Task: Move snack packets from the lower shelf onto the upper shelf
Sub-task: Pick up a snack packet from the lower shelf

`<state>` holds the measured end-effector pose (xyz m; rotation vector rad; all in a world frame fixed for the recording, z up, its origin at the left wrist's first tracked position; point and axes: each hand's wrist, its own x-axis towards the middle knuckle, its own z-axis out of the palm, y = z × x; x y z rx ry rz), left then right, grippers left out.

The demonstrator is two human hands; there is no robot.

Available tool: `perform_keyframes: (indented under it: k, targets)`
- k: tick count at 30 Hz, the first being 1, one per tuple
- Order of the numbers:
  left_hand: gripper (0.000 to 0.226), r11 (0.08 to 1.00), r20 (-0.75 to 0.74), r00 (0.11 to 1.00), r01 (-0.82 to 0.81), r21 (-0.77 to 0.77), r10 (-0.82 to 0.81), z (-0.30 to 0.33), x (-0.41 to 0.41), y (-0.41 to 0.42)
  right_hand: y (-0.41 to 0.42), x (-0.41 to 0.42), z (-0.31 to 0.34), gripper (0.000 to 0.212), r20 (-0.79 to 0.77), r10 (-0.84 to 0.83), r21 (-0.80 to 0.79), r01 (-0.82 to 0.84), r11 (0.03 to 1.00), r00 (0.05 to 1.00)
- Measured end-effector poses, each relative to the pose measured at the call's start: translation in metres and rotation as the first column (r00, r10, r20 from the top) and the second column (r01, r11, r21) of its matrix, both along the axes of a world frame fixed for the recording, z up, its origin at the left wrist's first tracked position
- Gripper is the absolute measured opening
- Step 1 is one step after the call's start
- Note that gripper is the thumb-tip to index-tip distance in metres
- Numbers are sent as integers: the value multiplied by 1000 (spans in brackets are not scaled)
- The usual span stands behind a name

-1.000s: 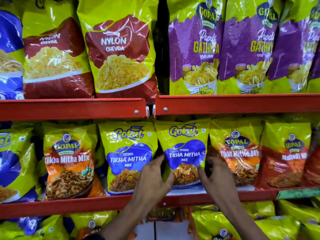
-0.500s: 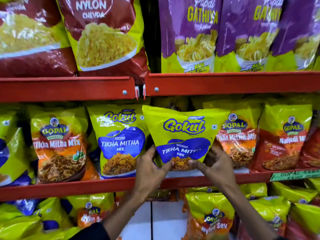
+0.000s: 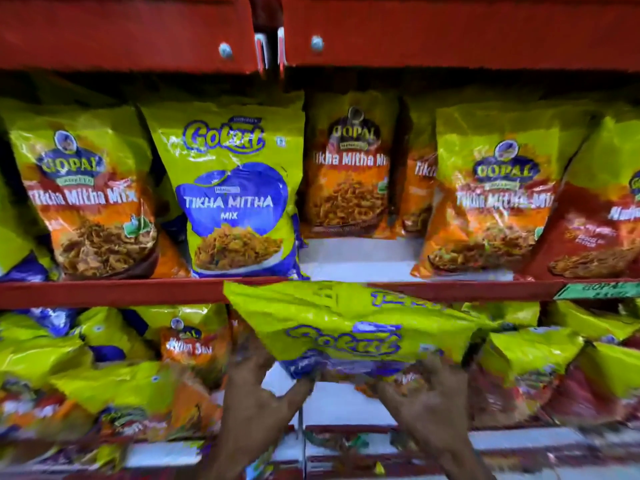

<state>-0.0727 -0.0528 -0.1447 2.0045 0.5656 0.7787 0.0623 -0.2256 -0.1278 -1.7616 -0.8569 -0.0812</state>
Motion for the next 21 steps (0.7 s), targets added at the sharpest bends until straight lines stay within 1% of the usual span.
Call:
perform_keyframes:
  k: [2,3,5,6,8,9,11,12,14,15,17,18,20,21]
  targets:
    - [41,998,9,1000,21,-54,-20,-15,-2,1,3,-4,-19,31,-41,51,-44,-53,998,998]
    - [42,995,-9,1000,29,-91,-30,-23,-4,3,7,-3,-38,27,-104,57,-52,-63,997,993]
    - [40,987,-21,999,26,-159,-30,-44,-7,6,15,-1,-69,37,-226,106,-27,-116,993,968]
    - [40,982,-46,998,27,-189,-37,-56,-7,10,19,2,-88,38,-260,116,-40,-131,991,958]
    - [41,960,-86,995,17,-279,-43,-74,-5,19,32,7,-115,36,-335,116,-116,-163,980,935]
    - [43,955,-104,993,28,-296,-61,-85,-2,24,38,11,-123,36,-371,115,-172,-190,966,921]
    - [49,950,-148,982,69,-305,-119,-111,8,41,53,23,-139,35,-375,74,-287,-192,939,924]
    - [52,946,-185,972,79,-315,-143,-123,15,51,61,32,-150,38,-382,62,-340,-203,918,922]
    - [53,946,-265,951,68,-316,-157,-145,30,69,78,51,-170,41,-430,67,-382,-249,890,900]
    - [51,949,-329,931,54,-312,-161,-155,38,78,84,60,-179,38,-436,62,-403,-256,879,898]
    - [47,932,-416,889,30,-361,-190,-176,51,94,94,76,-208,27,-494,77,-381,-295,876,866]
    - [47,926,-440,877,13,-377,-192,-176,57,97,98,81,-214,21,-517,92,-359,-313,879,851]
    - [60,923,-483,849,14,-385,-214,-167,64,97,101,84,-216,20,-512,87,-371,-311,875,855]
    - [69,935,-505,833,38,-353,-225,-152,64,93,103,78,-201,24,-507,70,-380,-295,877,859]
